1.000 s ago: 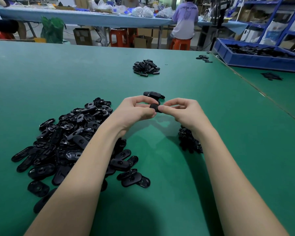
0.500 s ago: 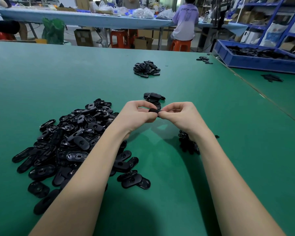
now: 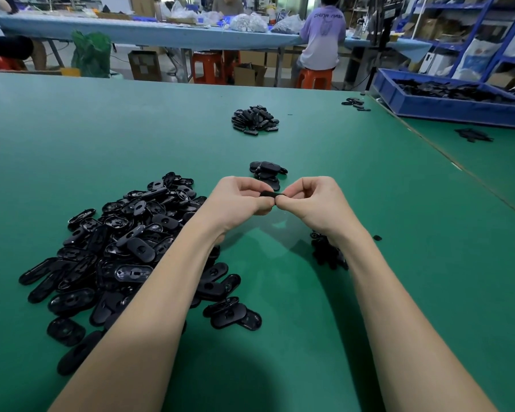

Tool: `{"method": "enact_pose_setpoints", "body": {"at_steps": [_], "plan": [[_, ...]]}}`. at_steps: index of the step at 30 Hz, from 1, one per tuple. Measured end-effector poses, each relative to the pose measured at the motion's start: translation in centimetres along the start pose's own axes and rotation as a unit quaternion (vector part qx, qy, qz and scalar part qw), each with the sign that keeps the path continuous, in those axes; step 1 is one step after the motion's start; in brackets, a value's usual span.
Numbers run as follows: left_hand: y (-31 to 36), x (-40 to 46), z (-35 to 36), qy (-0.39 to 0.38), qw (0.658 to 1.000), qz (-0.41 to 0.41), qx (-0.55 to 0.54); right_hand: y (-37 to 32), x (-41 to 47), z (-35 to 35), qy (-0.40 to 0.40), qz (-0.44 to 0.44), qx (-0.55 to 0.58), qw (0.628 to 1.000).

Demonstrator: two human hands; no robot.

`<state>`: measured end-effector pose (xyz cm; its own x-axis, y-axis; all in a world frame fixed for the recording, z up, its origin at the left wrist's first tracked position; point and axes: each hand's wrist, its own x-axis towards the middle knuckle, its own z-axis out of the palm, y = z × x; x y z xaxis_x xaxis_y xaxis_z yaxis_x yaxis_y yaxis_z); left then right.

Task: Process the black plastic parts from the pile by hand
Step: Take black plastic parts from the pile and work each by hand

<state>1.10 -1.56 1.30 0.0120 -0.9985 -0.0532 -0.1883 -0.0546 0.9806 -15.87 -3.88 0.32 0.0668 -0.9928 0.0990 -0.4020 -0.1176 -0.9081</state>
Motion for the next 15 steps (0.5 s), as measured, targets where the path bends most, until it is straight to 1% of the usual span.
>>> {"method": "enact_pose_setpoints", "body": {"at_steps": [2,4,5,7,9,10,13,15], "plan": [[0.0,0.0,-0.2,0.008,1.000,0.001,-0.012,0.1,-0.1,-0.2,-0.011,-0.017,0.012,1.000],[-0.2,0.1,-0.3,0.027,1.000,-0.002,-0.016,0.3,-0.2,-0.3,-0.031,-0.050,0.002,0.998],[-0.3,0.2,-0.3,0.031,0.999,-0.006,-0.019,0.5,-0.2,-0.3,-0.032,-0.070,-0.021,0.997],[-0.4,0.4,-0.4,0.019,0.999,-0.017,-0.033,0.8,0.0,-0.1,-0.009,-0.098,-0.079,0.992],[-0.6,0.7,-0.4,0.014,0.999,-0.023,-0.039,1.0,0.2,0.1,0.022,-0.095,-0.118,0.988],[-0.7,0.8,-0.5,0.027,0.999,-0.021,-0.024,1.1,0.4,0.2,0.036,-0.087,-0.135,0.986],[-1.1,1.3,-1.3,0.087,0.994,0.003,0.068,1.4,1.3,0.2,0.069,-0.060,-0.186,0.978],[-1.2,1.5,-2.1,0.097,0.991,0.011,0.091,1.3,2.3,0.4,0.068,-0.041,-0.202,0.976]]}}
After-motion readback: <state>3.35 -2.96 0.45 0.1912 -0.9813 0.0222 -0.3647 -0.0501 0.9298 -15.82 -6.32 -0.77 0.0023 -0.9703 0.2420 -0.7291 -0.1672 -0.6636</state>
